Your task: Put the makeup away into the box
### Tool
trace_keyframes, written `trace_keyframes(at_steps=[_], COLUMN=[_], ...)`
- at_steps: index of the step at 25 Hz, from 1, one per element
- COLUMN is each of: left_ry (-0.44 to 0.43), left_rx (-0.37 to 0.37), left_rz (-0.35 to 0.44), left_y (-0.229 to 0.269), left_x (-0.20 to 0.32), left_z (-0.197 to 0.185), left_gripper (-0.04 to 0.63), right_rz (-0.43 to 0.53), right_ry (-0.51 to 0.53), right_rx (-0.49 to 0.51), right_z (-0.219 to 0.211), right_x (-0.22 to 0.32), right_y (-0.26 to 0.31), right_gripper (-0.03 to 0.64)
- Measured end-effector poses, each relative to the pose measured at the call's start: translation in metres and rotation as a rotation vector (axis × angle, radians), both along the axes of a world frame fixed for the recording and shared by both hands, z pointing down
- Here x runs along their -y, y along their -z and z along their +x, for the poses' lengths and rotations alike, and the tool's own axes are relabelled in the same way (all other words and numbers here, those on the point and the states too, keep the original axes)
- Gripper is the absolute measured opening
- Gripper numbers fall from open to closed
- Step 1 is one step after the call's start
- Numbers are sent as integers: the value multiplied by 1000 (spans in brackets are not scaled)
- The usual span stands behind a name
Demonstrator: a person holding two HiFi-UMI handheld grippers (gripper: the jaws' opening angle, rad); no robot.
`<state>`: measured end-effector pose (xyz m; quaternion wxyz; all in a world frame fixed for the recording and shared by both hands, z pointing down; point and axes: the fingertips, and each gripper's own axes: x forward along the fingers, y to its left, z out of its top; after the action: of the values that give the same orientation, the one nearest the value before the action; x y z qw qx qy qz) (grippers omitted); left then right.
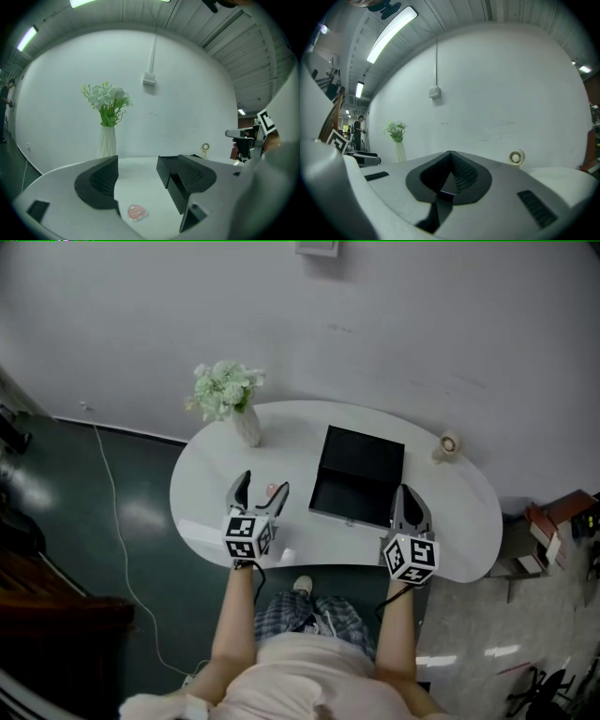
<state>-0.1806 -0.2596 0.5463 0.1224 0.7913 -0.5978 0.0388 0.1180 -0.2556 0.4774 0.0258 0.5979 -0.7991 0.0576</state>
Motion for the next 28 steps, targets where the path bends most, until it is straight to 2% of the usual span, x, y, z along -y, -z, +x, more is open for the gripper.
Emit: trace_keyframes(at_steps=[6, 18, 28], left_ry=[16, 84, 135], left_rx=[9, 40, 62], left_rz=[-90, -439, -575], left_y=[-26, -145, -178], left_x=[20, 24, 25], left_z=[-6, 0, -2], left_gripper=[379, 379, 377], right_rz=[-38, -114, -151], right_ry=[8, 49, 77], right_rx=[-5, -31, -70], right_z=[-6, -6, -11], right_x=[19, 37, 44], right_y=[-11, -37, -52], right_gripper=[15, 15, 15])
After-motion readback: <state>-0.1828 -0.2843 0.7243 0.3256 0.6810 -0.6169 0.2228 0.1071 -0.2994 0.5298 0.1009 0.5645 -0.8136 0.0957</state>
